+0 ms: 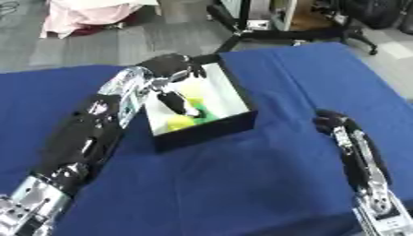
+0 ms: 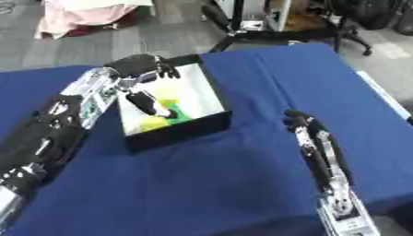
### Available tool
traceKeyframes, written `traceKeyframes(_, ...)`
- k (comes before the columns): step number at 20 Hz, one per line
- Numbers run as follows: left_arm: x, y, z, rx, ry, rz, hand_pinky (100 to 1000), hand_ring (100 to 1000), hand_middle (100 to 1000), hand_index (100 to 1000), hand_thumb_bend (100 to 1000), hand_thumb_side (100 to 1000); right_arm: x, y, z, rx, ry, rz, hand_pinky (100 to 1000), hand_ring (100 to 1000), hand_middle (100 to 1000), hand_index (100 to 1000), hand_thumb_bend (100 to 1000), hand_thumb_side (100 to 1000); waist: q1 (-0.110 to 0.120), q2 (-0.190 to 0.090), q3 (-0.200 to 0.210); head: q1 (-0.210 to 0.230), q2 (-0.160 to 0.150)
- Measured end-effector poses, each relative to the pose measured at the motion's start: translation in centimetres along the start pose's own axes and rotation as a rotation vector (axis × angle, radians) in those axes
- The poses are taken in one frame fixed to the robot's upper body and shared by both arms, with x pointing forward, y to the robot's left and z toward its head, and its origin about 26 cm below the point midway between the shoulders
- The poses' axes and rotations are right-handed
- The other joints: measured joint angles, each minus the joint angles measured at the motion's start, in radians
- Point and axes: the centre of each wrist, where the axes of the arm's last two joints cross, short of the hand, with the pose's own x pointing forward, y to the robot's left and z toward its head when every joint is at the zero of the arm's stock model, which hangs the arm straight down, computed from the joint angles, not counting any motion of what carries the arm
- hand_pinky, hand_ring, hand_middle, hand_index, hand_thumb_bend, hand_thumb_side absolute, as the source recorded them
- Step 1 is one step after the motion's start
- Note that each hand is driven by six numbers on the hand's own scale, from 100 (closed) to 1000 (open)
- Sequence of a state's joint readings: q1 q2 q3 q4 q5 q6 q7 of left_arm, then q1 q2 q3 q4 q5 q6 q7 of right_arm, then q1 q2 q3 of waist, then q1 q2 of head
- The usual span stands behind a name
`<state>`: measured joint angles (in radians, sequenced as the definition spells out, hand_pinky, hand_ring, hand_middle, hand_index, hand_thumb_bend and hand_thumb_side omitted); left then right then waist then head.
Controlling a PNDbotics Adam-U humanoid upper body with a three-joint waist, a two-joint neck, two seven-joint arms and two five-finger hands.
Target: Pick up objects on the table and place them in the box.
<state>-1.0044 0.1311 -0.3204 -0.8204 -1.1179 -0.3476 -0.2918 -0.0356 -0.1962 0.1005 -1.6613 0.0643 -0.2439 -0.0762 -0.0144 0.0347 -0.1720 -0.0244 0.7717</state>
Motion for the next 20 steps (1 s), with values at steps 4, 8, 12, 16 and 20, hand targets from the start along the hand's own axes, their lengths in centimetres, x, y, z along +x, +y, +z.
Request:
traceKeyframes(4,-1.0,0.6,0.8,0.025,0.032,-0.01,807,692,706,851,691,562,0.0,0.0,0.0,-0.001,0.001,0.0,824,796,779,793,100,854,0.0,0.0,0.003,-0.003,0.0)
traceKeyframes(8,-3.8,2.3,2.7,0.103,0.134,-0.001,803,685,698,848,665,551,0.0,0.0,0.0,-0.003,0.002,0.001,824,796,779,793,100,855,0.0,-0.003,0.009,-0.008,0.0)
traceKeyframes(12,-7.3,2.9,5.4,0.136,0.286,0.028,807,698,720,871,665,580,0.0,0.0,0.0,-0.007,0.006,0.002,824,796,779,793,100,856,0.0,-0.003,0.014,-0.014,0.0)
traceKeyframes(16,-10.4,1.8,7.7,0.091,0.457,0.079,803,700,732,873,692,597,0.0,-0.1,0.1,-0.007,0.007,0.002,824,796,779,793,100,857,0.0,-0.003,0.016,-0.018,0.0)
traceKeyframes(20,-11.8,-0.3,8.5,0.025,0.588,0.109,795,688,716,863,700,596,0.0,-0.1,0.1,-0.007,0.007,0.002,824,796,779,793,100,858,0.0,-0.003,0.014,-0.019,0.0)
